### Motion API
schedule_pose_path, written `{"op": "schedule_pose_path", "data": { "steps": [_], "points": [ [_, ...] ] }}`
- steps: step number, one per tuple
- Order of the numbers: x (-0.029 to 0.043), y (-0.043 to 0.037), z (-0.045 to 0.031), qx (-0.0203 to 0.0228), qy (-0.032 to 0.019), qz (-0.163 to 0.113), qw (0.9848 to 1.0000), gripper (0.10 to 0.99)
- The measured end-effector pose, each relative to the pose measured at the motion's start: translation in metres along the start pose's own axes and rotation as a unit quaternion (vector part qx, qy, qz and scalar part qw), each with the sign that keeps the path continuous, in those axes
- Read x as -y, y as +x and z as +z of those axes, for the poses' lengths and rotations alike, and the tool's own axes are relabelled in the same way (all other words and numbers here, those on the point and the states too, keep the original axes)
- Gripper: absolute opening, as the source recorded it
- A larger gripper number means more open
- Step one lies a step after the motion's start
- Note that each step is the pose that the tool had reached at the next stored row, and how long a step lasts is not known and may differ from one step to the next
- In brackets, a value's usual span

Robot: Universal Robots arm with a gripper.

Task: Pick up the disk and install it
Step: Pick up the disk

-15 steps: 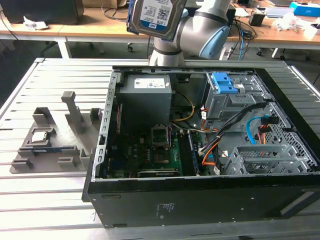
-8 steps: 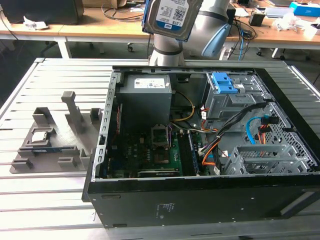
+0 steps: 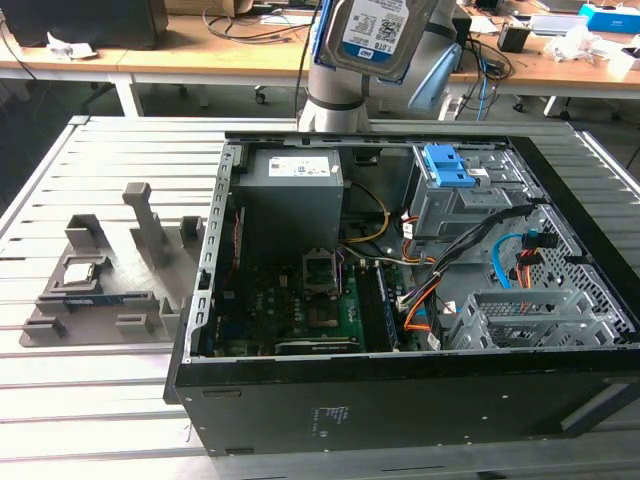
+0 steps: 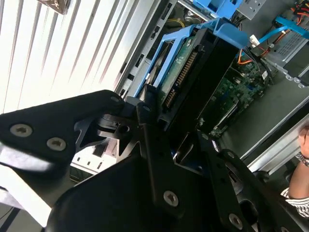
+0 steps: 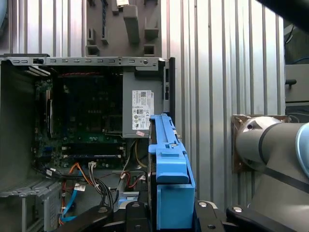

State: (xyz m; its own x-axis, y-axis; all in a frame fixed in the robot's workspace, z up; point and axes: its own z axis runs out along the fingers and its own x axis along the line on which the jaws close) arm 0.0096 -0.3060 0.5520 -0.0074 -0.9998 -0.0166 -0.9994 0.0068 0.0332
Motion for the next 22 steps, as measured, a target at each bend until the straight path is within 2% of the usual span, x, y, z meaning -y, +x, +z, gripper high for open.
{"op": "schedule_pose_path", "data": {
  "steps": [3,9,13,16,22],
  "points": [
    [0.0104,0.0,-0.0003,0.0001,0.0,0.0,1.0,0.365],
    [0.0371,-0.0003,-0.0012,0.0,0.0,0.0,1.0,0.365],
    [0.0502,-0.0004,-0.0016,0.0001,0.0,0.0,1.0,0.365],
    [0.0704,-0.0006,-0.0023,0.0001,0.0,0.0,1.0,0.365],
    [0.0946,-0.0008,-0.0031,0.0001,0.0,0.0,1.0,0.365]
  ]
}}
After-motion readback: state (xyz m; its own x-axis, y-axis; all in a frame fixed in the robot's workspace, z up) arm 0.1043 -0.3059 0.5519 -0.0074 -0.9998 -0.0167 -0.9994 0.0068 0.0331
